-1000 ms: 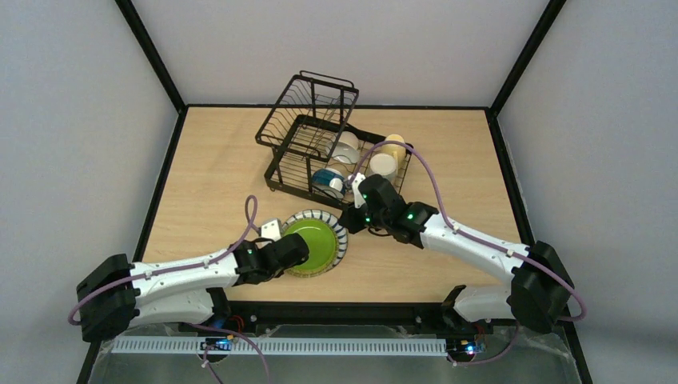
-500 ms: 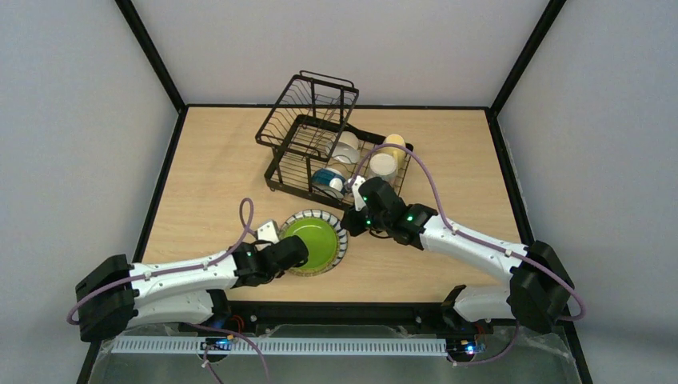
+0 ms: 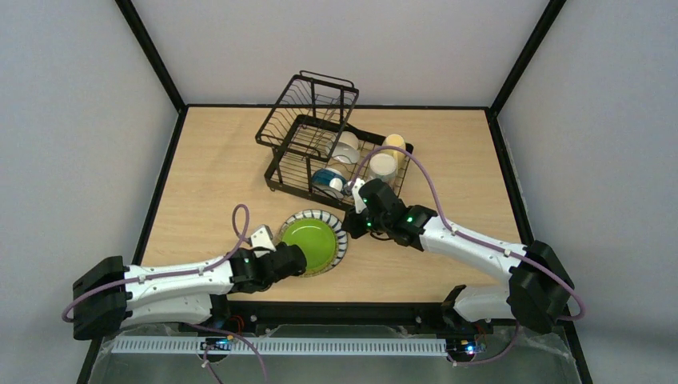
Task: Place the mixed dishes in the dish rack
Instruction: Adjust the plate, then grab the plate from the plate.
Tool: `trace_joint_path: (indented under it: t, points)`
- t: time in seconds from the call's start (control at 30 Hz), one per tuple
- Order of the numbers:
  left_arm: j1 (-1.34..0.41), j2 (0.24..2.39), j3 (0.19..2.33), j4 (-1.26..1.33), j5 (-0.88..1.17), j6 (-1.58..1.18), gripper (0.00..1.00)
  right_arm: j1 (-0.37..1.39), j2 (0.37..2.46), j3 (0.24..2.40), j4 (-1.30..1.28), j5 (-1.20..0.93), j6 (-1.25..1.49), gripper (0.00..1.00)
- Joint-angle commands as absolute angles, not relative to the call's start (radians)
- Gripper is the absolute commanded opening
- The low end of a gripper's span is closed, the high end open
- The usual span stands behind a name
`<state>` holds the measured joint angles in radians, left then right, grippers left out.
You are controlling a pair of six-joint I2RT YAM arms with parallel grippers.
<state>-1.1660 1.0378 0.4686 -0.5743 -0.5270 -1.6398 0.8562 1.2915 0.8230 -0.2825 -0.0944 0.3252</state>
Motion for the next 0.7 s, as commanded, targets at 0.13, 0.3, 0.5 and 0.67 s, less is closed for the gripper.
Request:
trace_joint_path:
  t: [0.13,0.3,0.5,0.67]
  points:
    - [-1.204,1.05,0.417,-0.528,-0.594,-1.777,0.72,0.862,1.284,0.807,-0.283,-0.105,0.288,0.32]
    - [-1.231,1.079,0.417,-0.475,-0.623,-1.815,0.73,0.862,1.283,0.804,-0.287,-0.109,0.273,0.32]
    - [-1.24,1.099,0.421,-0.446,-0.658,-1.838,0.72,0.862,1.281,0.802,-0.292,-0.11,0.254,0.32]
    - [-1.251,1.113,0.423,-0.444,-0.679,-1.862,0.69,0.862,1.284,0.796,-0.289,-0.113,0.242,0.32]
